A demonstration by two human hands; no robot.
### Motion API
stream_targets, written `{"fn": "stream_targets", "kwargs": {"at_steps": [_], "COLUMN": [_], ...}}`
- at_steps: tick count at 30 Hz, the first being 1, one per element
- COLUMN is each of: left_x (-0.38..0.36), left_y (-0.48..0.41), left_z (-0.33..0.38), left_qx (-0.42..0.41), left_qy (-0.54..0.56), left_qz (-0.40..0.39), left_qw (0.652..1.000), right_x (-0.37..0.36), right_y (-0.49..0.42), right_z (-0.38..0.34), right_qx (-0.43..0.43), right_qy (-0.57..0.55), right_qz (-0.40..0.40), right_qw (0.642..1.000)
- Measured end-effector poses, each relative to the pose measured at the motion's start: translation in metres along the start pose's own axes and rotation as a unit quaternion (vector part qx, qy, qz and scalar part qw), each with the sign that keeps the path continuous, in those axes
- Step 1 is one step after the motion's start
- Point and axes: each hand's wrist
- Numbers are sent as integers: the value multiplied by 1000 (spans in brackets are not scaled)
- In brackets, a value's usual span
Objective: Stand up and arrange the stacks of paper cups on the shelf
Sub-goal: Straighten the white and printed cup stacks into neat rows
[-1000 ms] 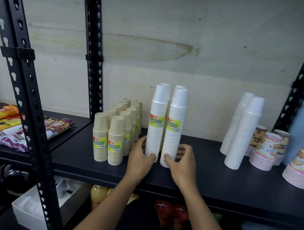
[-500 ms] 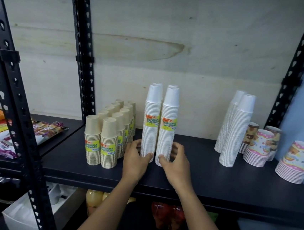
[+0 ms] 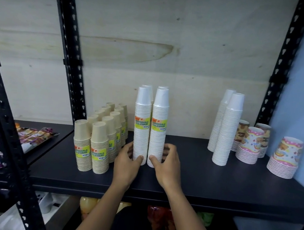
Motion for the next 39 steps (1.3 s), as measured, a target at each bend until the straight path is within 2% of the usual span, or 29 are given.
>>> {"fn": "stream_targets", "kwargs": {"at_steps": [12, 39], "left_x": [-2, -5], "left_y": [-1, -2], "left_z": [-1, -1], "left_qx": [-16, 6], "left_qy": [-23, -48], "left_qz": [-11, -17], "left_qw": [1000, 999], "right_x": [0, 1], "right_y": [0, 2], "right_z": [-1, 3], "right_qx": [-3, 3], "right_qy": [5, 32], "right_qz": [3, 0], "right_qw": [1000, 999]}}
Point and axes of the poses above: each hand's wrist, its own y-axis away from the middle knuckle, its own x-axis out of the back of the hand, z = x × y, and after that the axes turned 6 degrees about -x, right-handed
